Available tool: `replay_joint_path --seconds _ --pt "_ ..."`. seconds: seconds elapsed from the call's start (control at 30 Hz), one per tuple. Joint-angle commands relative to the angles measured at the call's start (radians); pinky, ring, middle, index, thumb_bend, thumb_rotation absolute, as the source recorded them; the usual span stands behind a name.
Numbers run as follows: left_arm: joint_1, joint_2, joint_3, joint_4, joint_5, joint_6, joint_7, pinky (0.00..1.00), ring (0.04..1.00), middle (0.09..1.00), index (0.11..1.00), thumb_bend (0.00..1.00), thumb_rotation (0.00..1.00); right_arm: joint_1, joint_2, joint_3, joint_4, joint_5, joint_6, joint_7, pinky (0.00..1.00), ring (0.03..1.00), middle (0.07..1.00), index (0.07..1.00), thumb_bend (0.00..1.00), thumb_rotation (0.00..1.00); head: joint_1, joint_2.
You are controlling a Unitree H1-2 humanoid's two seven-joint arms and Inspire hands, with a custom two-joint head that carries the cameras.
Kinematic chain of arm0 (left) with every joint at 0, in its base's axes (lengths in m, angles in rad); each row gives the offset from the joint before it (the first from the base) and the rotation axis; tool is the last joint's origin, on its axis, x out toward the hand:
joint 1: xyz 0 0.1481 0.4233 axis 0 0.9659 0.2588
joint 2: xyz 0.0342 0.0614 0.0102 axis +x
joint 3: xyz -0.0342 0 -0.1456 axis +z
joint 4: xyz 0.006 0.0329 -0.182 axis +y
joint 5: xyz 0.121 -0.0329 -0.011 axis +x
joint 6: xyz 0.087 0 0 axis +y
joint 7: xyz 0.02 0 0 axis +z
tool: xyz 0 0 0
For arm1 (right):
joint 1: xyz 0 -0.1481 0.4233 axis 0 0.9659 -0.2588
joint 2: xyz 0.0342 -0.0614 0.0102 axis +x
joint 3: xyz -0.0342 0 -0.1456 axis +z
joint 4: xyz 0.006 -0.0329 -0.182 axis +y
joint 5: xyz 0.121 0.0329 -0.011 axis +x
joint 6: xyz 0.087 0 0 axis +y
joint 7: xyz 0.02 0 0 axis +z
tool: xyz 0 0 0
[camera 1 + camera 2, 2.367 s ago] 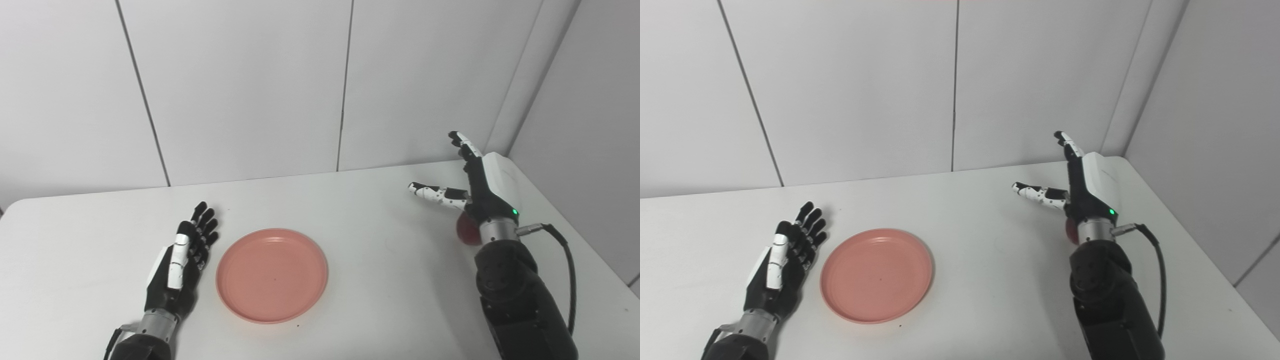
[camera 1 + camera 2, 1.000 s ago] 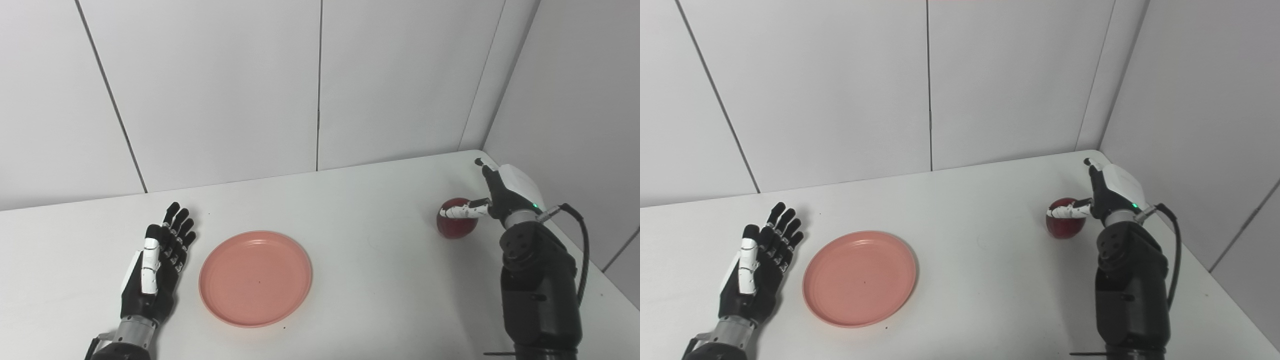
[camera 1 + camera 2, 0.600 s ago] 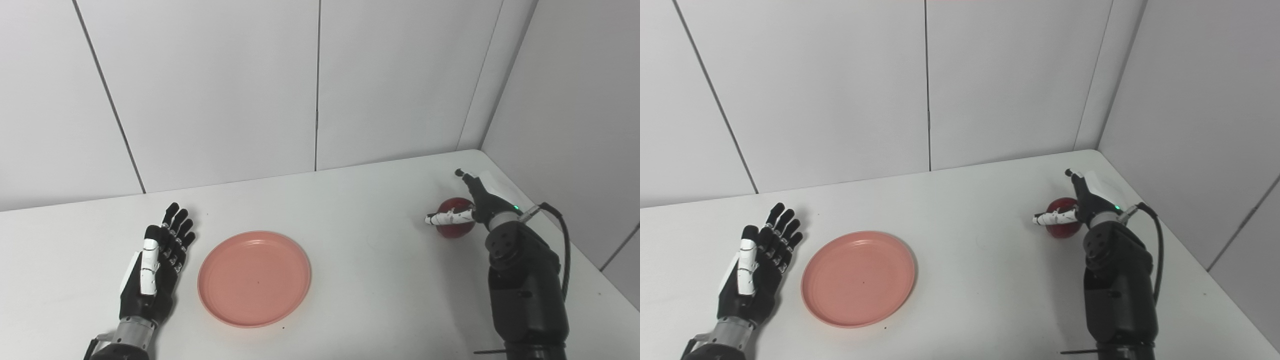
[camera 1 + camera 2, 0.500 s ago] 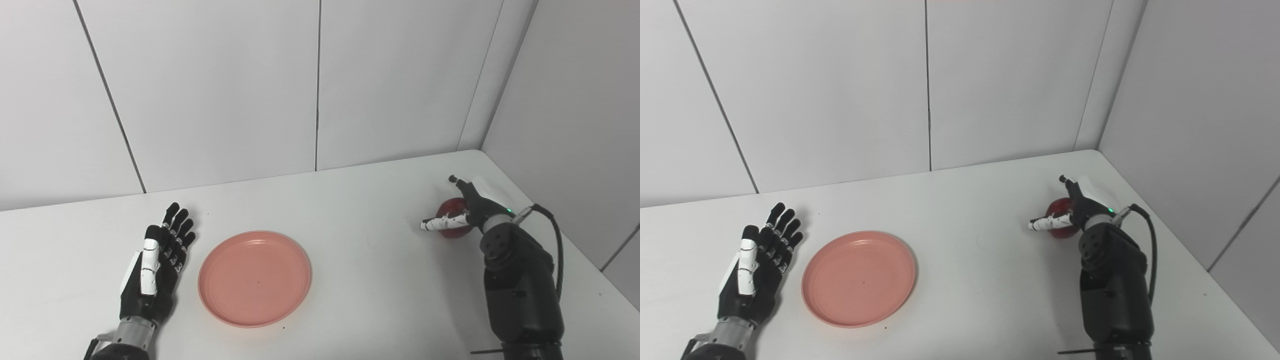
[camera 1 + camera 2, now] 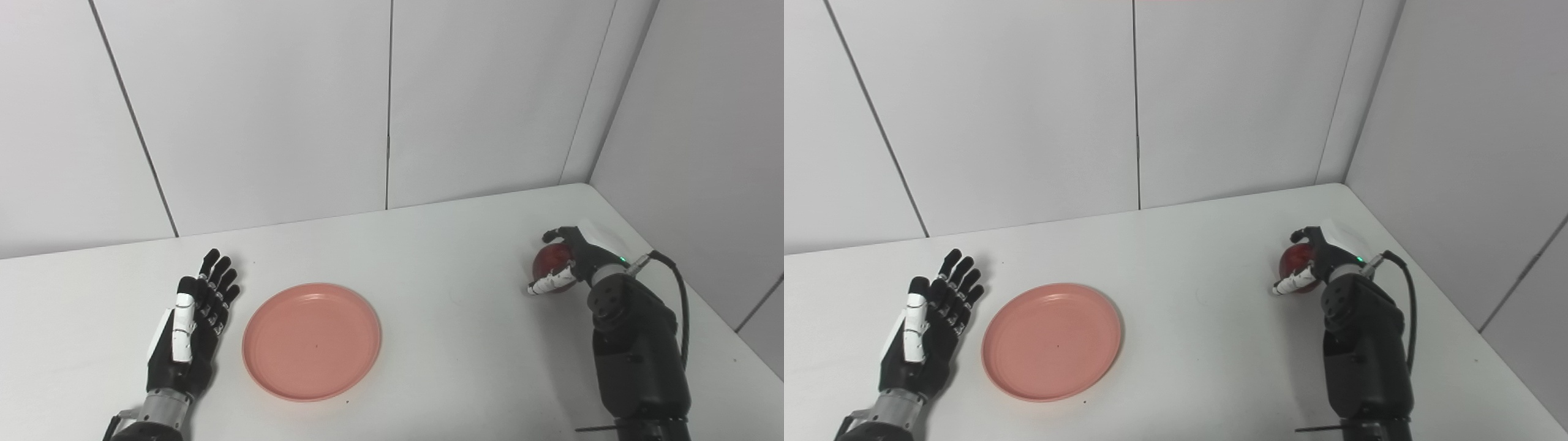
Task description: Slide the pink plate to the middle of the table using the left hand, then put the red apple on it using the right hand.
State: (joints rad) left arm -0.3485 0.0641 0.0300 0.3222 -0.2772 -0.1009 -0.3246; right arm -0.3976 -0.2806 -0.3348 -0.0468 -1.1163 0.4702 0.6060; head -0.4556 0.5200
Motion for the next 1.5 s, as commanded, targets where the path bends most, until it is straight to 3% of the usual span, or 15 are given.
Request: replay_joint_path --seconds 0.0,0.07,0.27,0.53,0.77,0.97,1.1,1.2,1.33,1.47 --pt "-0.014 0.003 -0.002 -0.027 -0.001 -0.026 -0.008 1.0 1.0 1.0 1.0 0.7 1.0 -0.02 -0.032 0.005 -0.018 0.001 -0.001 -0.043 0.36 0.449 0.556 0.702 0.63 0.0 0.001 0.0" --pt "-0.013 0.003 -0.005 -0.03 0.001 -0.023 -0.007 1.0 1.0 1.0 1.0 0.71 1.0 -0.014 -0.039 0.015 -0.019 0.009 -0.001 -0.073 0.34 0.418 0.534 0.664 0.54 0.0 0.003 0.0" --pt "-0.011 0.001 -0.009 -0.029 0.002 -0.024 -0.007 1.0 1.0 1.0 1.0 0.71 1.0 -0.009 -0.032 0.009 -0.024 0.073 -0.001 -0.164 0.38 0.405 0.514 0.534 0.52 0.0 0.008 0.002" --pt "-0.008 -0.002 -0.012 -0.036 0.009 -0.019 0.001 1.0 1.0 1.0 1.0 0.7 1.0 -0.016 -0.007 0.006 -0.038 0.135 -0.001 -0.283 0.35 0.392 0.512 0.514 0.51 0.0 0.018 0.002" --pt "-0.004 -0.005 -0.019 -0.052 0.01 -0.01 -0.001 1.0 1.0 1.0 1.0 0.7 1.0 -0.005 -0.003 0.073 -0.071 0.244 -0.026 -0.413 0.41 0.463 0.509 0.458 0.52 0.0 0.052 0.003" --pt "0.006 -0.03 -0.038 -0.081 0.032 0.009 0.018 1.0 1.0 1.0 1.0 0.7 1.0 0.016 0.008 0.132 -0.098 0.373 -0.086 -0.499 0.26 0.379 0.474 0.51 0.51 0.0 0.163 0.007" --pt "0.013 -0.046 -0.051 -0.096 0.064 0.007 0.043 1.0 1.0 1.0 1.0 0.69 1.0 0.027 0.013 0.172 -0.096 0.433 -0.129 -0.55 0.22 0.365 0.476 0.509 0.51 0.0 0.211 0.005" --pt "0.017 -0.056 -0.057 -0.106 0.081 0.007 0.06 1.0 1.0 1.0 1.0 0.69 1.0 0.038 0.015 0.203 -0.097 0.471 -0.157 -0.571 0.2 0.438 0.461 0.495 0.52 0.0 0.232 0.004" --pt "0.017 -0.06 -0.065 -0.114 0.095 0.007 0.071 1.0 1.0 1.0 1.0 0.7 1.0 0.051 0.026 0.255 -0.129 0.502 -0.16 -0.57 0.14 0.443 0.405 0.504 0.51 0.0 0.274 0.006" --pt "0.018 -0.065 -0.066 -0.124 0.101 0.016 0.086 1.0 1.0 1.0 1.0 0.7 1.0 0.059 0.032 0.308 -0.147 0.537 -0.177 -0.563 0.18 0.445 0.449 0.497 0.52 0.0 0.304 0.009"
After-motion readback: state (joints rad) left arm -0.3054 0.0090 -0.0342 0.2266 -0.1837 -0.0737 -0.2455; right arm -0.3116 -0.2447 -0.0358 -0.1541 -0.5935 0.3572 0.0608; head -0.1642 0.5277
